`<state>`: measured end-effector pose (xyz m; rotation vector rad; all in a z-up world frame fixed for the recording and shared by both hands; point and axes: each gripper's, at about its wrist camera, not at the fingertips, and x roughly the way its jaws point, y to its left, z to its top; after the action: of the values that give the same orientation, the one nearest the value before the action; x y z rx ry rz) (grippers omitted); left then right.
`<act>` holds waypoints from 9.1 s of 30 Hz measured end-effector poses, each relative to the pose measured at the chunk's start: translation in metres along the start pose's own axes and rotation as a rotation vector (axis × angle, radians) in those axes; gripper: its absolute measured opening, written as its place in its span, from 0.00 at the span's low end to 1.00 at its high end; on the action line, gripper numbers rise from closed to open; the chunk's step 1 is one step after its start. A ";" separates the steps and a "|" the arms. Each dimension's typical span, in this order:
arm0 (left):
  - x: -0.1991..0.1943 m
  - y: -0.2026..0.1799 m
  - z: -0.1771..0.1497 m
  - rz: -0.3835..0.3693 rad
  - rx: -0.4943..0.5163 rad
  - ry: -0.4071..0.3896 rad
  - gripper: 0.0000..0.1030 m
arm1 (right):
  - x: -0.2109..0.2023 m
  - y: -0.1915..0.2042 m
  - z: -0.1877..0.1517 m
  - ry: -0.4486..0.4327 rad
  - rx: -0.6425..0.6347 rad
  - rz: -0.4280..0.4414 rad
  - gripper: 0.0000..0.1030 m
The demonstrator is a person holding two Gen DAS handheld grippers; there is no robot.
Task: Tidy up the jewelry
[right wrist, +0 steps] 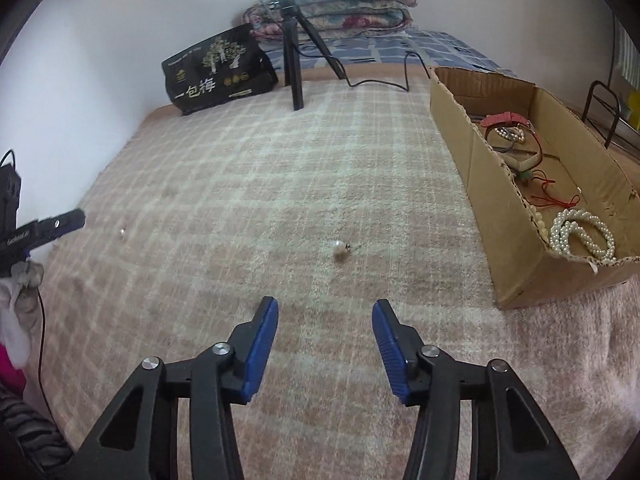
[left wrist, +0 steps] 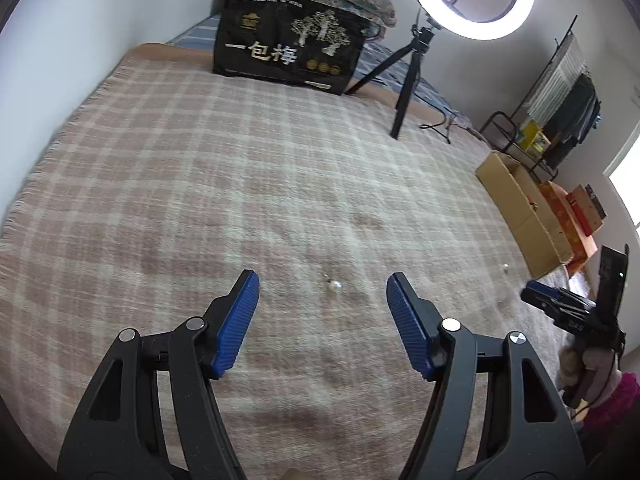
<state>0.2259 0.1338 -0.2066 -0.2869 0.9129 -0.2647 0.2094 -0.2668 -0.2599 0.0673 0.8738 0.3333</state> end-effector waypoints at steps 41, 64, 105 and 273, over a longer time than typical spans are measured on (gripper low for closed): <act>0.041 0.007 -0.007 -0.080 -0.042 0.067 0.56 | 0.037 0.009 0.018 -0.044 -0.008 -0.081 0.30; 0.064 -0.022 -0.008 0.058 0.152 0.069 0.24 | 0.040 0.014 0.017 -0.050 -0.041 -0.101 0.25; 0.060 -0.012 -0.009 0.044 0.108 0.055 0.07 | 0.044 0.020 0.022 -0.051 -0.119 -0.150 0.13; 0.065 -0.400 0.069 -0.188 0.613 -0.086 0.60 | -0.117 -0.149 0.142 -0.337 -0.018 -0.276 1.00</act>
<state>0.2784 -0.2516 -0.0730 0.1841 0.6817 -0.6828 0.2867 -0.4334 -0.1103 -0.0142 0.5360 0.0667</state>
